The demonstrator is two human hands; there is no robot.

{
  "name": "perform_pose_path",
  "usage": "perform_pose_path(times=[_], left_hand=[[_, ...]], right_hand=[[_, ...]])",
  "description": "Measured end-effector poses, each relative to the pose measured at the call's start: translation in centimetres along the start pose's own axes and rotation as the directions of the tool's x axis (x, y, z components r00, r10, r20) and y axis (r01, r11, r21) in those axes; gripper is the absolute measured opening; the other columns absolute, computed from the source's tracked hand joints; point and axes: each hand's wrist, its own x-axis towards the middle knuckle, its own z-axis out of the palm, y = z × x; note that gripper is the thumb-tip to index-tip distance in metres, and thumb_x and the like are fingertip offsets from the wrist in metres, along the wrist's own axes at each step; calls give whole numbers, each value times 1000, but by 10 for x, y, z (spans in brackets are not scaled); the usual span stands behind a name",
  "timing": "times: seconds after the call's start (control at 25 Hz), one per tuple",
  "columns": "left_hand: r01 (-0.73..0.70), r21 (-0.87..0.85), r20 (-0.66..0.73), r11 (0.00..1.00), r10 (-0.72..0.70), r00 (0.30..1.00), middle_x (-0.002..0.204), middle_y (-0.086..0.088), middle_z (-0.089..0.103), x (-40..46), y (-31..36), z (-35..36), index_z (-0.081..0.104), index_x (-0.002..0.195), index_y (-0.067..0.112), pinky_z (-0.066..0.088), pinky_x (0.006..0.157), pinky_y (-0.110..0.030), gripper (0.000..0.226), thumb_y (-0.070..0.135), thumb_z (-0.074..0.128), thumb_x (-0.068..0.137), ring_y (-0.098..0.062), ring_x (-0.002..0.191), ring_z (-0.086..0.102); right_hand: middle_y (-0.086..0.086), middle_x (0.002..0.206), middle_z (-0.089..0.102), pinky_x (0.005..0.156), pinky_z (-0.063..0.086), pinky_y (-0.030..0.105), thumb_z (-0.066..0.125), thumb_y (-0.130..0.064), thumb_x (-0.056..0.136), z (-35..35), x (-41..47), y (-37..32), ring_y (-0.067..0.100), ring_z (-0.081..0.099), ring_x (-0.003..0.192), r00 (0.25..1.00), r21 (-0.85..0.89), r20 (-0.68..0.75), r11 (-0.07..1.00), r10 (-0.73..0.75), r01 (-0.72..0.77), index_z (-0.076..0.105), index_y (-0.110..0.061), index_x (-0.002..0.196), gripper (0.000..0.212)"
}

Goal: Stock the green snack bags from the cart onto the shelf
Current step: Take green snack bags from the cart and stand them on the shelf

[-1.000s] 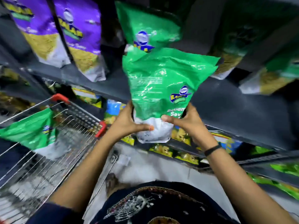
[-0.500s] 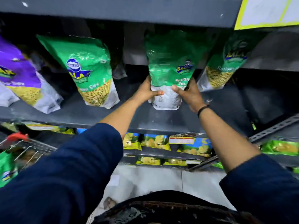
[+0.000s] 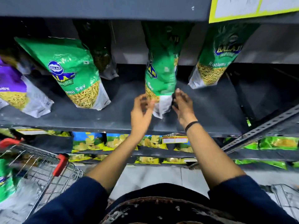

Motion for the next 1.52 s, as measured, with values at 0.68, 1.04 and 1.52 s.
perform_pose_path(times=[0.68, 1.04, 1.52], left_hand=[[286, -143, 35, 947, -284, 958, 122, -2, 55, 55, 8, 10, 48, 123, 13, 37, 106, -33, 49, 48, 38, 91, -18, 118, 50], [154, -10, -451, 988, -141, 881, 70, 8, 61, 3, -42, -118, 58, 83, 23, 51, 74, -37, 31, 42, 34, 90, -10, 68, 61], [552, -73, -884, 831, -310, 350, 89, -23, 69, -144, -150, -452, 57, 91, 5, 50, 78, -42, 39, 38, 37, 93, -35, 84, 64]], right_hand=[[-5, 87, 52, 79, 43, 10, 62, -20, 84, -6, -24, 38, 3, 54, 83, 987, -147, -65, 979, -149, 138, 50, -14, 114, 33], [6, 80, 55, 83, 47, 44, 64, -23, 81, 88, -75, 93, 25, 54, 80, 989, -173, 101, 977, -108, 124, 52, -29, 81, 14], [-7, 78, 56, 70, 46, 31, 60, -18, 85, 317, -234, 249, 15, 56, 74, 711, -509, 657, 843, 250, 174, 54, -15, 101, 17]])
